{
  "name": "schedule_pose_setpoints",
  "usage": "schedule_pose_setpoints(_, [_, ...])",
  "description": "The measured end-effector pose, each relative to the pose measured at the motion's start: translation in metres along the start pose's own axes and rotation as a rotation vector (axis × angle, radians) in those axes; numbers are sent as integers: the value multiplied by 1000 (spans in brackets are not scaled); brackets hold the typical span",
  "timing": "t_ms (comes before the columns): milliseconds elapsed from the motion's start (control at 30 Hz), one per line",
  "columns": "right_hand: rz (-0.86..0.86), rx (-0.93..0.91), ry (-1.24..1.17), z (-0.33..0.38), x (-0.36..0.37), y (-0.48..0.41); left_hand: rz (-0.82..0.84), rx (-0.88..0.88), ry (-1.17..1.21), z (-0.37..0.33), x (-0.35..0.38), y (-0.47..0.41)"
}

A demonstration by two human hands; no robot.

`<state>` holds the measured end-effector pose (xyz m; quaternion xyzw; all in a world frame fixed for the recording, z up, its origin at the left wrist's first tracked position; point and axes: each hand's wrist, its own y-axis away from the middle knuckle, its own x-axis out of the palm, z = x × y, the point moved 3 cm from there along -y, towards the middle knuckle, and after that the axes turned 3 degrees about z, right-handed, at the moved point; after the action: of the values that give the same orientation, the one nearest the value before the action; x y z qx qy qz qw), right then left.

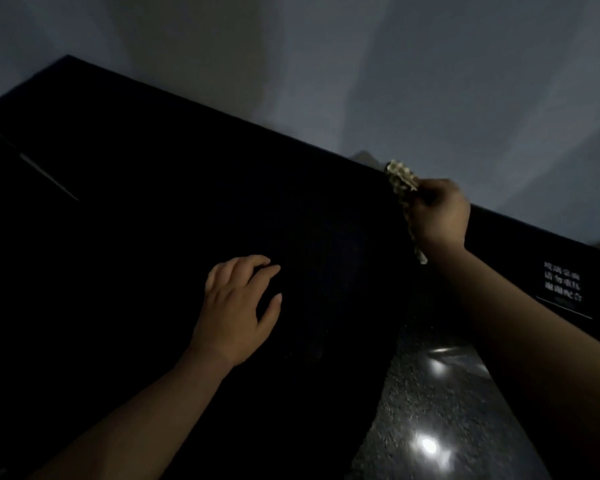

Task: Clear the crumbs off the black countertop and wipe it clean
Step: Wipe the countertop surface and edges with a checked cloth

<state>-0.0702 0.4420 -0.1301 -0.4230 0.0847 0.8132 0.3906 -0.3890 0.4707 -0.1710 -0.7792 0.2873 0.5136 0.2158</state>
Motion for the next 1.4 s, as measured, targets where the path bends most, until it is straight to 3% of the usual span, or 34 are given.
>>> schedule_pose_setpoints(233, [-23,-31,121,-8,22,-42,9,-4,5,1,0,-3])
schedule_pose_setpoints(400, [36,35,43,-13,38,-28,29,-22,8,2,0,-4])
schedule_pose_setpoints(633, [176,-145,-133,5,37,40,35,-28,0,0,-3,-5])
schedule_pose_setpoints(733, [121,-173,-118,6,29,27,31,-31,-8,0,-3,-5])
schedule_pose_setpoints(867, [99,-55,-26,5,39,14,15,-21,0,0,-2,-5])
schedule_pose_setpoints(1100, [228,-244,-82,27,38,121,19,-17,-35,2,0,-5])
schedule_pose_setpoints(1300, [324,-136,-145,33,25,188,14,-14,-53,3,1,-5])
schedule_pose_setpoints(1400, [236,-93,-179,35,16,171,9,1,-50,5,3,-5])
